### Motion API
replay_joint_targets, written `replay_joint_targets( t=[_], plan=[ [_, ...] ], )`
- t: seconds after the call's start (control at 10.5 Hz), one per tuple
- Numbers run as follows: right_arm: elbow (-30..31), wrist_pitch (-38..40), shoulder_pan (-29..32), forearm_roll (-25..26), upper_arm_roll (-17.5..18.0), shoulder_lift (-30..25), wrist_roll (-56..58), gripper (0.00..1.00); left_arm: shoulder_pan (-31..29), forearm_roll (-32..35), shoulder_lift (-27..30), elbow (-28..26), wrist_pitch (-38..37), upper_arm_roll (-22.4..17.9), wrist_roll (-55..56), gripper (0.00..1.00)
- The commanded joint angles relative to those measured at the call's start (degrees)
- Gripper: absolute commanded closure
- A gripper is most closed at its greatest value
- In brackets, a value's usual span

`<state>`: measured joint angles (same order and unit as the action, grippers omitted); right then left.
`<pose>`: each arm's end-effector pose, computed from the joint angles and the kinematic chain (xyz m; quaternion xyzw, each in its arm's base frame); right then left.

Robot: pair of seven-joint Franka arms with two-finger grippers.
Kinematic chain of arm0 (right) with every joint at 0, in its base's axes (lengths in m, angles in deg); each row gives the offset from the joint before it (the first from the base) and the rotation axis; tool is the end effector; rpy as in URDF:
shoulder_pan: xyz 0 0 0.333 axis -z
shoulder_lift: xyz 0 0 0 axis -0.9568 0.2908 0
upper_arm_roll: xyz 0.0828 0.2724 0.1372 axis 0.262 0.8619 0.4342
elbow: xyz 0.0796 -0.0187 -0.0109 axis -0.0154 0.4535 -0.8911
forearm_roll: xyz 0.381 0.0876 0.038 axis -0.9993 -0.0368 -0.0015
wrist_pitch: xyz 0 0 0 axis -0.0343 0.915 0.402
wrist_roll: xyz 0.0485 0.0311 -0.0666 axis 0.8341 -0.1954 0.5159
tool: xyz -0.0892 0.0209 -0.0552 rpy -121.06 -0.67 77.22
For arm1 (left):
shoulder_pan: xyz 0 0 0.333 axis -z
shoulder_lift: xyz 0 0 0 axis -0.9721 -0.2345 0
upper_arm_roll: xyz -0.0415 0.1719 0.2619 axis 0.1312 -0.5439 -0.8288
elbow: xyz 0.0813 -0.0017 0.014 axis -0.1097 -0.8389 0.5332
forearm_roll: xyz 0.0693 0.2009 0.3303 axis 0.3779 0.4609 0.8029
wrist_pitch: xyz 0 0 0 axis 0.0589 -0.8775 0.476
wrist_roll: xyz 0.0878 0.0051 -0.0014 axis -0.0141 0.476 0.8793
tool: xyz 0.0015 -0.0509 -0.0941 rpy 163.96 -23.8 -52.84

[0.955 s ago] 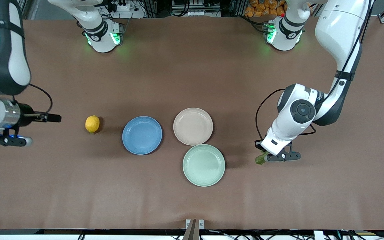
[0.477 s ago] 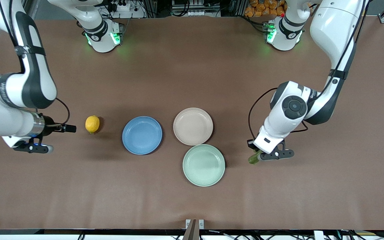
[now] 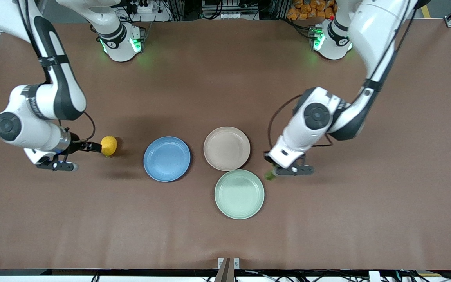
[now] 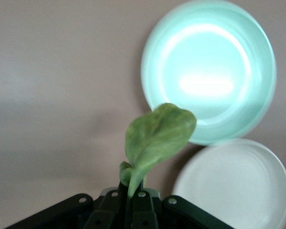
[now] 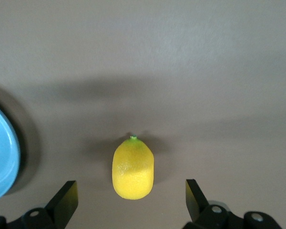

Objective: Place lemon and lettuce in plates
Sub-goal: 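Release the lettuce onto the beige plate while the right gripper grasps the lemon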

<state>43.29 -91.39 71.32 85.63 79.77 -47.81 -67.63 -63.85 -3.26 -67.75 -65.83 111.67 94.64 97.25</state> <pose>0.5813 0.0008 0.2964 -0.9970 0.0479 0.0615 0.0003 0.5873 -0.3661 0.2959 0.9959 0.0179 0.0223 0.0863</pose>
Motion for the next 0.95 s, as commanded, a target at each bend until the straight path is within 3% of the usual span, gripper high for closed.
replay_joint_targets(
  t=[0.0,0.38,0.48,0.57,0.67,0.86],
  plan=[
    [9.0,-9.0,-0.9,-0.8,0.0,-3.5,0.6,0.0,5.9,-2.3,-3.4,4.5,0.9,-0.2,5.9,1.0],
    [13.9,-18.9,-1.0,-0.8,0.0,-2.2,0.6,0.0,13.1,-1.7,-5.6,4.9,6.1,-0.8,12.8,1.0],
    [14.7,-20.3,-1.0,-0.8,0.0,-1.8,0.7,0.0,13.4,-1.7,-5.9,4.9,6.1,-0.8,12.9,0.81],
    [16.1,-22.8,-1.0,-0.8,0.0,-1.6,0.7,0.0,13.7,-1.7,-6.4,4.6,6.1,-0.8,13.3,0.09],
    [16.8,-25.0,-1.2,-0.8,0.0,-0.8,0.7,0.0,15.0,-1.5,-6.7,4.3,6.0,-1.0,14.0,0.0],
    [17.5,-28.5,-1.3,-0.8,0.0,0.8,0.7,0.0,15.4,-1.4,-6.8,3.9,5.2,-2.1,14.4,0.0]
  ],
)
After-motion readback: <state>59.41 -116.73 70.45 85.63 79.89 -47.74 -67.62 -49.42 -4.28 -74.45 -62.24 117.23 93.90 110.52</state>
